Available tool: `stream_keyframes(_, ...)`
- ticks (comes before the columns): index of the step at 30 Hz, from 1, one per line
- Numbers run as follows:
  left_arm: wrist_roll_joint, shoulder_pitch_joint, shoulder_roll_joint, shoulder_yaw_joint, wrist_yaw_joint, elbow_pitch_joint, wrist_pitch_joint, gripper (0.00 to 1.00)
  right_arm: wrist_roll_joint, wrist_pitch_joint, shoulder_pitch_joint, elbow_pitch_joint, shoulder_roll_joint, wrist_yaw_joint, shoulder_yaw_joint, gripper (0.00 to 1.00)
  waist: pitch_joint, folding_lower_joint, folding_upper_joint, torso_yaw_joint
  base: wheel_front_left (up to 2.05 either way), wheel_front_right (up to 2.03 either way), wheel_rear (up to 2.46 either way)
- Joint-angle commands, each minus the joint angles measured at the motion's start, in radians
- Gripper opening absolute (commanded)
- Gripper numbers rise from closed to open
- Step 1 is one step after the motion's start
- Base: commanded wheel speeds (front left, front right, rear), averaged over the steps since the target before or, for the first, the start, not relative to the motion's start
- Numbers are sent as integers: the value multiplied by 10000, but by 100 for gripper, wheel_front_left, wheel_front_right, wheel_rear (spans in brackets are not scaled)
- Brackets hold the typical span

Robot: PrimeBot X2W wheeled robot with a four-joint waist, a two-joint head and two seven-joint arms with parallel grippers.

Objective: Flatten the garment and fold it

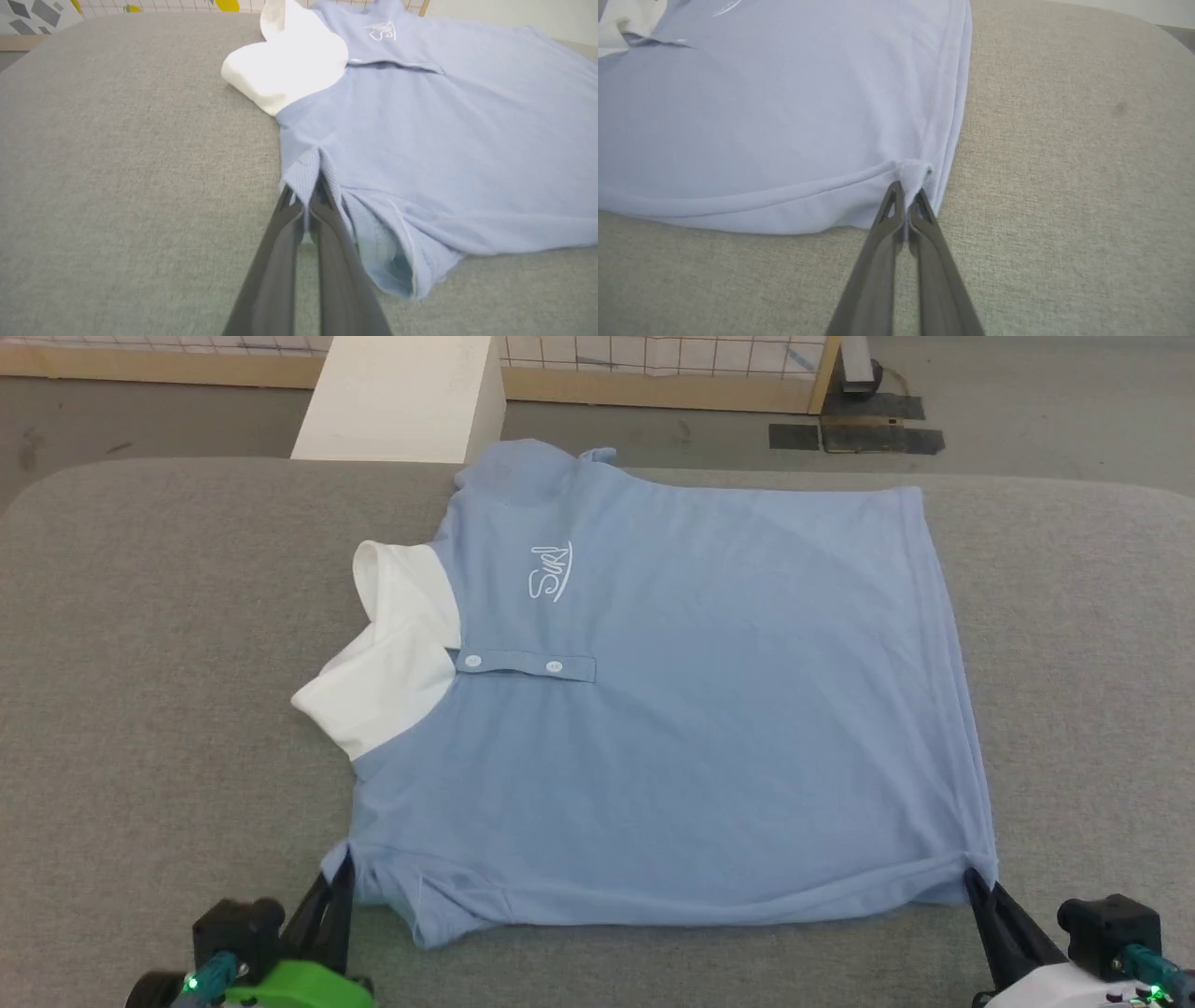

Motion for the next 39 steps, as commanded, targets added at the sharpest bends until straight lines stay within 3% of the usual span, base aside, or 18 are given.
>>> stream_keyframes(1,214,-452,-109,-26,27,155,-358,0,42,-452,-144,103,-10,-15,89,0,52,1,31,-70,0,0,0)
stream_keyframes(8,560,-1969,-291,156,-187,839,-1105,0,-64,-1469,-1198,404,-154,-15,231,0,349,1,31,-290,0,0,0)
stream_keyframes(18,725,-4641,88,262,-868,1520,-745,0,-58,-553,-3243,725,-454,-15,310,0,1470,1,31,-530,0,0,0)
stream_keyframes(27,211,-6381,533,211,-1531,2782,1136,0,407,1639,-4938,1406,-601,-15,506,0,2571,1,31,-779,0,0,0)
stream_keyframes(31,-61,-6854,682,299,-1625,3438,1829,0,583,2578,-5469,1615,-682,-15,476,0,2917,1,31,-804,0,0,0)
stream_keyframes(39,-1142,-6945,682,368,-1666,4631,4284,0,814,4592,-6021,1751,-714,-15,350,0,3042,1,31,-804,0,0,0)
